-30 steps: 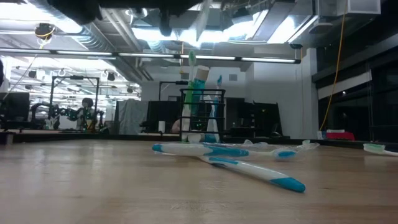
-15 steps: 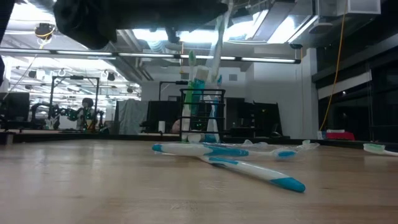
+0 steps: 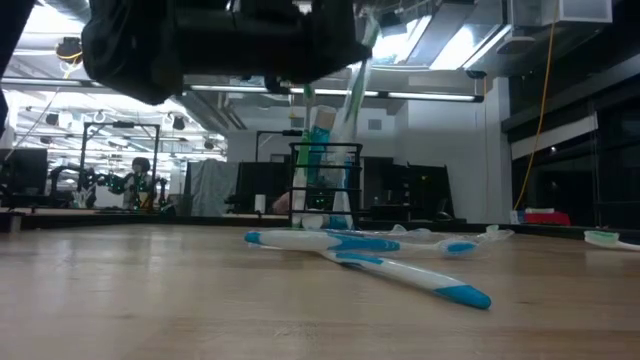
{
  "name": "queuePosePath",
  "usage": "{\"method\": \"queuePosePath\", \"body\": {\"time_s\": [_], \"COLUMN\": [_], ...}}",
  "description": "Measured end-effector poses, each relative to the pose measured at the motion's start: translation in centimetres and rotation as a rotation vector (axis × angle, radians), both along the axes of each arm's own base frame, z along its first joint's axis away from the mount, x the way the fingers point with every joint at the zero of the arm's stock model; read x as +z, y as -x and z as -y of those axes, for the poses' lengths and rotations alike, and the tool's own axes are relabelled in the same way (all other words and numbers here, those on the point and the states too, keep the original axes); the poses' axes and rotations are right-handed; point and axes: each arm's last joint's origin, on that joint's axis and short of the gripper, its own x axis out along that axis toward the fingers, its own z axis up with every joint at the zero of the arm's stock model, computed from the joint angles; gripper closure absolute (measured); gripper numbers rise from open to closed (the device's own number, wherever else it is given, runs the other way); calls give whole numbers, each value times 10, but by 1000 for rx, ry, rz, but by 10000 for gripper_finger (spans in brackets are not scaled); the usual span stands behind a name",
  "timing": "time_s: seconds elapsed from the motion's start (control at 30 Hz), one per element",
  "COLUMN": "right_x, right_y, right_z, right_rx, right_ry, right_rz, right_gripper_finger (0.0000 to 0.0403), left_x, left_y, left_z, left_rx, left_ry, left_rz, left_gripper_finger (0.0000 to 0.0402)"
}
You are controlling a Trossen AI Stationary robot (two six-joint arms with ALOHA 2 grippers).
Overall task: Pick & Place toothbrushing station
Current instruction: Put the green toothbrush into the black organizer
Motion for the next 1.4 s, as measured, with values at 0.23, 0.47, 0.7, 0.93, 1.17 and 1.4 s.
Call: {"method": "queuePosePath", "body": {"time_s": [0.23,0.47,0.7,0.93,1.17,1.4], "right_x": [0,0,0,0,0,0], "right_y": [0,0,0,0,0,0], "right_z": [0,-1,-1,-1,-1,-1], "right_rx": [10,32,36,35,34,30], "right_ry": [2,0,-2,-25,-30,-65], "right_rz": [-4,-11,-12,-4,-2,10], "right_gripper_finger": [307,307,307,307,307,307], "left_x": [-14,-20,-23,-6,-20,-18], "left_y": [-1,2,13,36,33,16], "left_z": [6,17,42,78,78,62], "left_rx": [9,74,190,272,169,119], "left_ry": [1,-15,-52,-76,24,94], "left_rz": [-36,-117,-207,-265,-280,-318], "left_gripper_finger": [387,324,278,284,314,345]}}
